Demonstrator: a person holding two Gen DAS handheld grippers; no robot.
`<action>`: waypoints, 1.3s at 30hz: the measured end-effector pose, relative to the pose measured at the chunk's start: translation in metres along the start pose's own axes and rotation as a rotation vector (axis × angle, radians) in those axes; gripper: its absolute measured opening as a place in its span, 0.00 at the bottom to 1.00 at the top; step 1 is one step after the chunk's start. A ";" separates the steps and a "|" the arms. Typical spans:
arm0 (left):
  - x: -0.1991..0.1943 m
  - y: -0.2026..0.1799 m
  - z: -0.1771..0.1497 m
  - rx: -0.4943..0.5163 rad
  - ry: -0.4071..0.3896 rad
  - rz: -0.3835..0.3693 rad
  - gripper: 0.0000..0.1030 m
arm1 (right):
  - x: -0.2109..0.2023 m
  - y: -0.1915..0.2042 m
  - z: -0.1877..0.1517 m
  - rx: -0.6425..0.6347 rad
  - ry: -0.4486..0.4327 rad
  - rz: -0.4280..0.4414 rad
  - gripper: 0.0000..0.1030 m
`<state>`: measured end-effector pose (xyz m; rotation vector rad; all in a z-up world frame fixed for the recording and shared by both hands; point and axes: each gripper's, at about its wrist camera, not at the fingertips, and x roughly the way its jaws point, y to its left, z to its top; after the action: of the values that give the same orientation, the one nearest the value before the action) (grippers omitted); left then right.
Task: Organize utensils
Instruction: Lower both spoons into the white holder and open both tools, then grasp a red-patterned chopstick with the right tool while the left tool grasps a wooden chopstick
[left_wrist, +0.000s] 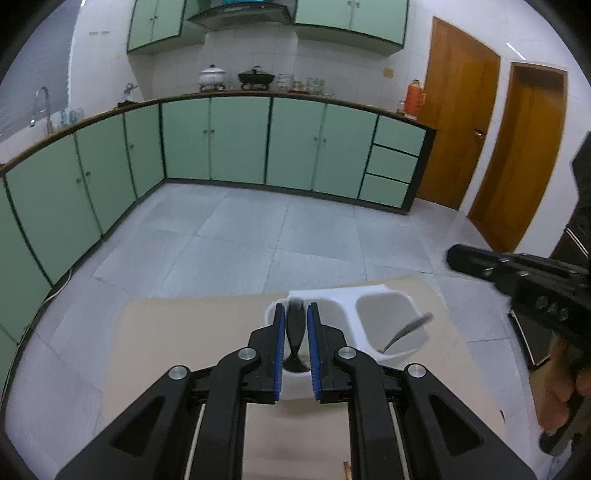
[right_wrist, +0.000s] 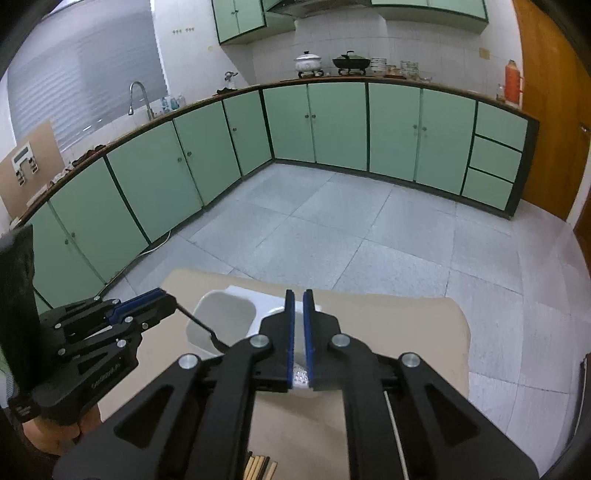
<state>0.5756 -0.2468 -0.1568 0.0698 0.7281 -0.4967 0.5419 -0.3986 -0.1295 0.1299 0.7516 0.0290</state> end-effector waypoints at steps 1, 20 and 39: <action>-0.004 0.001 0.001 -0.002 -0.001 0.003 0.17 | -0.008 0.000 0.000 0.004 -0.011 0.001 0.09; -0.218 0.022 -0.197 -0.037 -0.144 0.076 0.77 | -0.172 0.036 -0.264 -0.006 -0.135 -0.070 0.43; -0.194 -0.017 -0.314 0.035 -0.060 0.011 0.79 | -0.110 0.081 -0.379 -0.034 0.065 -0.049 0.41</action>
<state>0.2492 -0.1098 -0.2636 0.0913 0.6599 -0.4993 0.2046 -0.2860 -0.3185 0.0781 0.8191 -0.0006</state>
